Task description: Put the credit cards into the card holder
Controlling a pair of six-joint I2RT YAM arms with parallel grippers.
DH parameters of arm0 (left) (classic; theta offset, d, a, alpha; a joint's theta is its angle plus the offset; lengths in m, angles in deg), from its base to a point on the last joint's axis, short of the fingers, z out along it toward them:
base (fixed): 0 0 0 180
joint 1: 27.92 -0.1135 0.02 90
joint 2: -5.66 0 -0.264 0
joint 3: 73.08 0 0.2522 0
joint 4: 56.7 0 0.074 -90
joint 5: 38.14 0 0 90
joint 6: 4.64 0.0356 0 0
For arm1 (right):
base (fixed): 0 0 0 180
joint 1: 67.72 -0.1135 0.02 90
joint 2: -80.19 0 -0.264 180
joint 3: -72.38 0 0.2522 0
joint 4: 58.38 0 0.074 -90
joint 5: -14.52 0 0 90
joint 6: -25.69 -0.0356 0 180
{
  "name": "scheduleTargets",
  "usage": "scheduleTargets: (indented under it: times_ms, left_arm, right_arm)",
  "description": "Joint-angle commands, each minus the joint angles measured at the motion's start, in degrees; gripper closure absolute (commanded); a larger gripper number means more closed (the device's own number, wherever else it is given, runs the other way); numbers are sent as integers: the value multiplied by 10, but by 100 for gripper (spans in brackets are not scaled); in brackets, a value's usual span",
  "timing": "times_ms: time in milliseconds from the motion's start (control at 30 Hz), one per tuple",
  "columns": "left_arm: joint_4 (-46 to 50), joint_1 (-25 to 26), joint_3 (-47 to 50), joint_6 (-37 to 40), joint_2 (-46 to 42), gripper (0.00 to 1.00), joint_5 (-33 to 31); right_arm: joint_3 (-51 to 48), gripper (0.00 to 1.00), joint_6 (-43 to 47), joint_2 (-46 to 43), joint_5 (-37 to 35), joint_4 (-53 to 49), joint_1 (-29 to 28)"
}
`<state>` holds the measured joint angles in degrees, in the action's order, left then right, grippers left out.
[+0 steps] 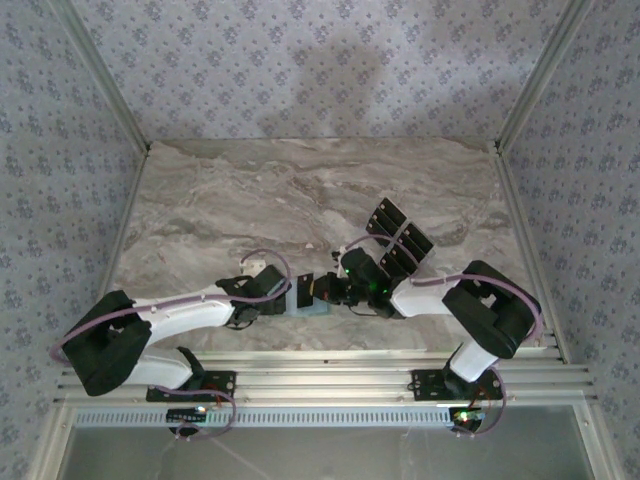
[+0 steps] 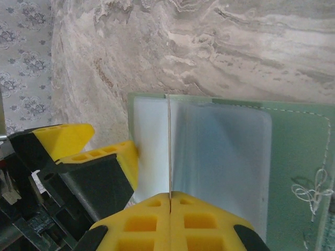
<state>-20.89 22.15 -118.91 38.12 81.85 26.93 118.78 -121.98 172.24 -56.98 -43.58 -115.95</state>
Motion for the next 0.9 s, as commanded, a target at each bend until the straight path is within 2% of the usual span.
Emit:
scheduleTargets:
  times_ms: [0,867]
  left_arm:
    - [28,4,17,-2,8,0,-7]
    - [28,4,18,-2,12,0,-8]
  right_arm:
    - [-14,100,-9,0,2,20,6]
    - [-45,100,-51,41,30,121,9]
